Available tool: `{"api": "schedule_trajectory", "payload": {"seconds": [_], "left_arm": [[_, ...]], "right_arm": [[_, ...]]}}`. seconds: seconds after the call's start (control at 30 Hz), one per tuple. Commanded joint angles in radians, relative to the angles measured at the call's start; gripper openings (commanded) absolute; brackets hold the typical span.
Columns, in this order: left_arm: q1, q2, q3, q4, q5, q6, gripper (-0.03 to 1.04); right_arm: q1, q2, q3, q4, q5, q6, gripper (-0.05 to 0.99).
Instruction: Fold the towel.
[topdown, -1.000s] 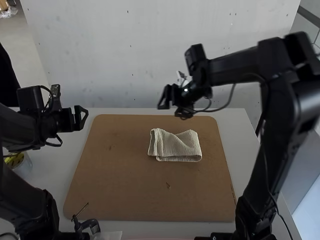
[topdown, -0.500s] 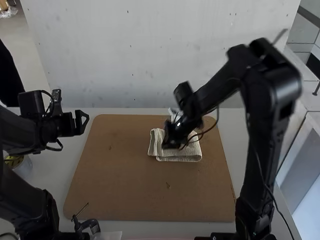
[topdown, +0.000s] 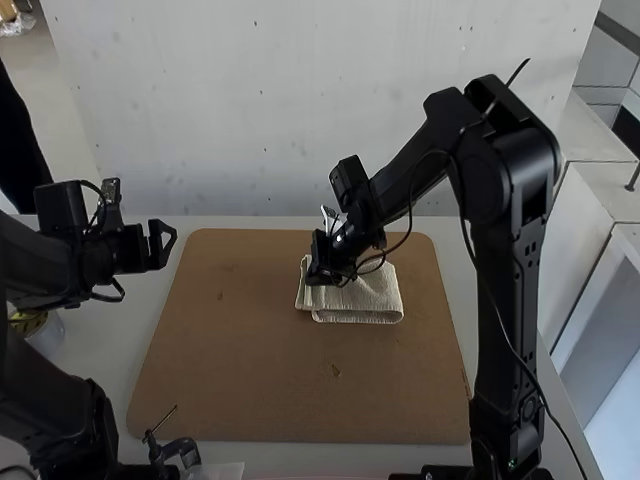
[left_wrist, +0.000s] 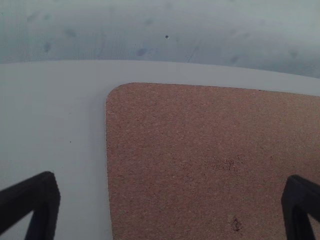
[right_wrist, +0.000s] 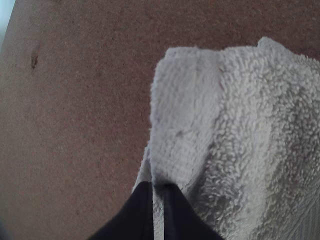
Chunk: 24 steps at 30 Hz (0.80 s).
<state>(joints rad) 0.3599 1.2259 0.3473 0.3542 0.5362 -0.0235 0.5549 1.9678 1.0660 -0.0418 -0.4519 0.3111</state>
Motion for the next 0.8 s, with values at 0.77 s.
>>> {"api": "schedule_trajectory", "payload": {"seconds": [0.77], "left_arm": [[0.017,0.083,-0.005,0.071,0.016,-0.001,1.01]], "right_arm": [[-0.073,-0.215,-0.028,-0.053,-0.039,0.034,0.04]]}}
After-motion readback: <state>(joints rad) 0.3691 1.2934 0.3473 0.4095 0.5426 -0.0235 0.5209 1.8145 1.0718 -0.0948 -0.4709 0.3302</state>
